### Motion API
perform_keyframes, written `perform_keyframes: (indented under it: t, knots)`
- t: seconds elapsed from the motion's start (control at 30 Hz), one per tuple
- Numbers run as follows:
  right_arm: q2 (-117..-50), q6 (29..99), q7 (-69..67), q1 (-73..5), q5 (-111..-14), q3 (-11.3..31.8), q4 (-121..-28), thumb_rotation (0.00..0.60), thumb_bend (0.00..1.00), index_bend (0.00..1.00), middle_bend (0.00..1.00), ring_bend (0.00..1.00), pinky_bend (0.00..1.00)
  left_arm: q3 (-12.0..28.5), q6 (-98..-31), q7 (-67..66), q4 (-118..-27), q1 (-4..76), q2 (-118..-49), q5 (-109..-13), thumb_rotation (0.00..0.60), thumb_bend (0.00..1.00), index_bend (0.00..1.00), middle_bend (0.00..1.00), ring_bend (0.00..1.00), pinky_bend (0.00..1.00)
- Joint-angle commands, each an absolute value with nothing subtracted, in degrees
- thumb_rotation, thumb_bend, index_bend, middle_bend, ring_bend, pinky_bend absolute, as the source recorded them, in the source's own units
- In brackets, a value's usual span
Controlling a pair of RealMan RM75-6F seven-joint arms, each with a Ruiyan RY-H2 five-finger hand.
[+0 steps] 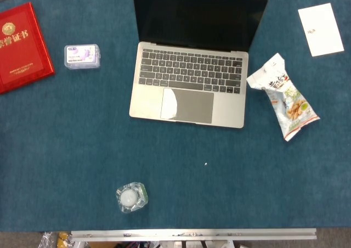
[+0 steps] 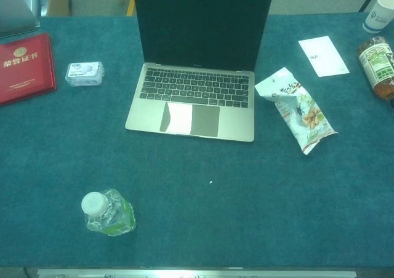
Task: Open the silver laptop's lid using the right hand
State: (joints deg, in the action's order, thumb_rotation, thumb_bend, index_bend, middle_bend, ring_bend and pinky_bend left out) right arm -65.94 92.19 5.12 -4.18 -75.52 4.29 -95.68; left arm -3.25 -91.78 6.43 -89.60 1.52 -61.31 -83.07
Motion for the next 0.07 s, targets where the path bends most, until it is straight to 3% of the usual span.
perform_keyframes:
  t: [0.03,0.07]
  knots:
    - [-65.8,92.2,5.0,-3.8,-75.6,4.6,-95.7,0.6,0.12,0.1,0.25,0.1,0.19,-2.9,-91.4,6.1,-89.8,1.5,-61.3,-83.3,0.6,0.42,0.23,0.16,0.1,0.15]
    - [-65.8,92.2,4.9,-3.7,-75.6,4.7,-95.7,0.6,0.12,0.1,0.25,0.1,0.19,-2.7,-91.3,6.0,-89.9,1.5,-61.3,-83.3,0.6,0.42,0.23,0.16,0.1,0.15]
